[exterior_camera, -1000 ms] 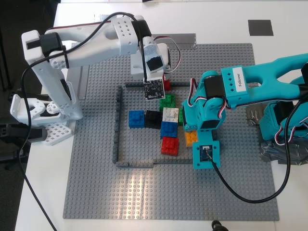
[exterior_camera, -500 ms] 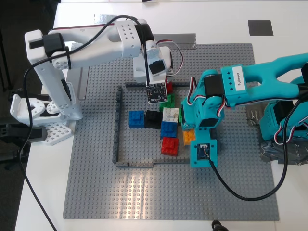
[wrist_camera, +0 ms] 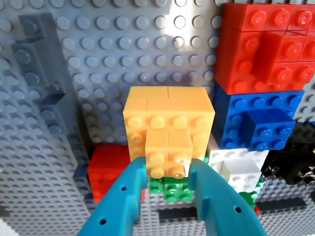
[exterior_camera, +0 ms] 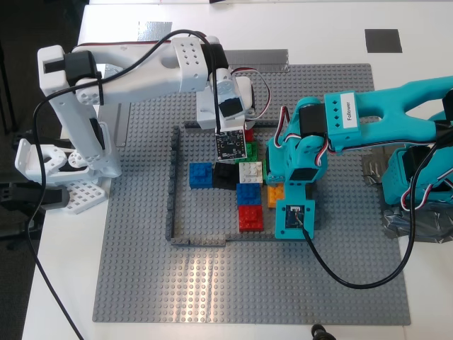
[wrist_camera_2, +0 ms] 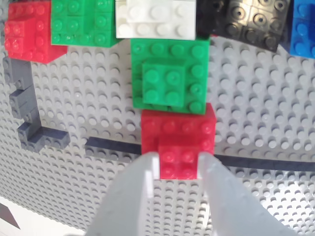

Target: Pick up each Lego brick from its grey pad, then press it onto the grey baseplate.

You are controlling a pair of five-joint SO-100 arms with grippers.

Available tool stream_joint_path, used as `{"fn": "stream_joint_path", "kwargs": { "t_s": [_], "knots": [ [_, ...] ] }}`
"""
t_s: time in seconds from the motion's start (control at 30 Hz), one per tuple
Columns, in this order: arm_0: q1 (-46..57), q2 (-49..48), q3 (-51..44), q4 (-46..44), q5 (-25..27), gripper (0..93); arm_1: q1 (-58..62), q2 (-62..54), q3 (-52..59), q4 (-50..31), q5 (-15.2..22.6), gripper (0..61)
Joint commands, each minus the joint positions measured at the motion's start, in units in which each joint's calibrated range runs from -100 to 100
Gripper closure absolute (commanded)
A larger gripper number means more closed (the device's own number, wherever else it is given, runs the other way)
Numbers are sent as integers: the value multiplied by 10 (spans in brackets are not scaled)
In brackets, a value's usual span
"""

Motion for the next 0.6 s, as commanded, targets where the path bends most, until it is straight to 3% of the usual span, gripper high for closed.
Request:
{"fn": "stream_joint_path", "kwargs": {
  "t_s": [0.0,0.2,0.4,0.57],
  "knots": [
    [4,-3,4,-3,2,927,2,-24,0,-3,4,518],
    [4,-3,-4,-3,2,927,0,-28,2,-4,7,413],
    [4,-3,0,-14,2,927,-3,-40,-4,-3,13,403],
    [4,-3,-3,-15,2,927,-9,-57,-52,45,20,392]
  ]
}}
